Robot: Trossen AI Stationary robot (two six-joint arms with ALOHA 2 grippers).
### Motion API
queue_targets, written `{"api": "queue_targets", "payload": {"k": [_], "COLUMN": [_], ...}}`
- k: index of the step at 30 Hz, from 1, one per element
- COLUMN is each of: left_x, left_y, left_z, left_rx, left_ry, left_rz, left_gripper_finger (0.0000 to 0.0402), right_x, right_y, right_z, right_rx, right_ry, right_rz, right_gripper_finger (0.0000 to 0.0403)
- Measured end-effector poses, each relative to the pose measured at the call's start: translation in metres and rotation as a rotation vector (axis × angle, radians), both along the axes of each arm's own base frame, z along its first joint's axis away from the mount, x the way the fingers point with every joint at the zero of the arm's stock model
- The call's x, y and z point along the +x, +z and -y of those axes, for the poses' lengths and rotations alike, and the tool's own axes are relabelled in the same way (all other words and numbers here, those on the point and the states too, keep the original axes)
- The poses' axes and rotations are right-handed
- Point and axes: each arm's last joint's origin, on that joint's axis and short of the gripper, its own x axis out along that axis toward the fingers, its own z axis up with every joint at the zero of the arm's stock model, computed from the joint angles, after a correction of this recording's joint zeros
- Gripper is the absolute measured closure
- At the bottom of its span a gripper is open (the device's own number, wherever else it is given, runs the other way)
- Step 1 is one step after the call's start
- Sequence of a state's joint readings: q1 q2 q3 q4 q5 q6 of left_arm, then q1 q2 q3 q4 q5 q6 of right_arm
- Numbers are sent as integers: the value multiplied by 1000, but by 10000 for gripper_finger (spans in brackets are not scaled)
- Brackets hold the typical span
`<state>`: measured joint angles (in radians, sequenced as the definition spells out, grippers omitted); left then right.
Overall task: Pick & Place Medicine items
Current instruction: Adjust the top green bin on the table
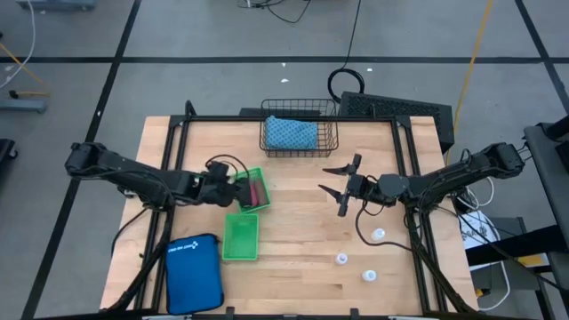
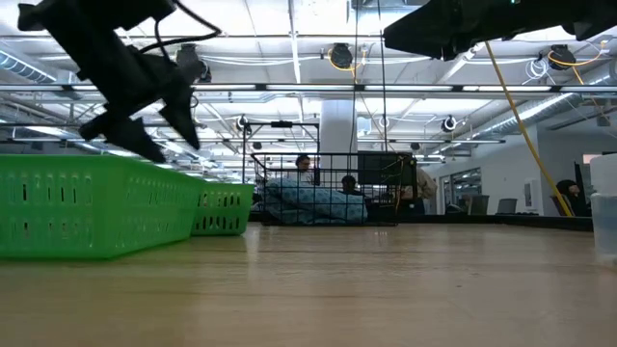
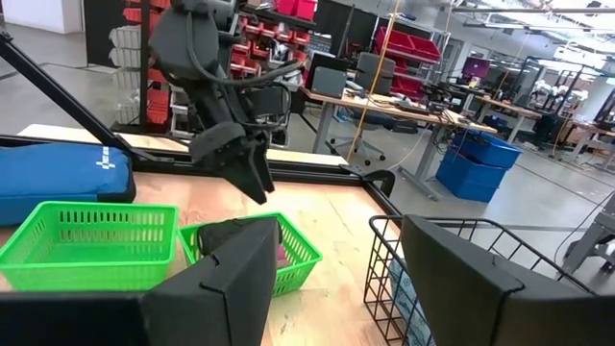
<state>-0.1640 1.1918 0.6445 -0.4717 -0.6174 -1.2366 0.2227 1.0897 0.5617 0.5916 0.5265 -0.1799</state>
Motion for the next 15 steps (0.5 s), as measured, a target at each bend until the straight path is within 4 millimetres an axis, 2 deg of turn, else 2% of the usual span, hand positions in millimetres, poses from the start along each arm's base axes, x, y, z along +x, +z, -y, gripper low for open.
{"api": "queue_targets", "payload": {"k": [5, 10, 13, 15], "left_x": [22, 45, 58, 70], "left_y": [13, 35, 33, 27], "left_z": [1, 4, 7, 9], "left_rx": [-15, 59, 54, 32], "left_ry": [-78, -311, -343, -342], "left_rz": [218, 442, 450, 377], "left_gripper_finger": [83, 91, 102, 110], "right_x": [0, 0, 0, 0], "right_y": [0, 0, 0, 0], "right_z": [2, 2, 2, 2], "right_rx": [5, 11, 11, 11], "right_ry": [-7, -7, -7, -7], "right_rz": [3, 6, 7, 8], "right_gripper_finger": [193, 193, 193, 193]}}
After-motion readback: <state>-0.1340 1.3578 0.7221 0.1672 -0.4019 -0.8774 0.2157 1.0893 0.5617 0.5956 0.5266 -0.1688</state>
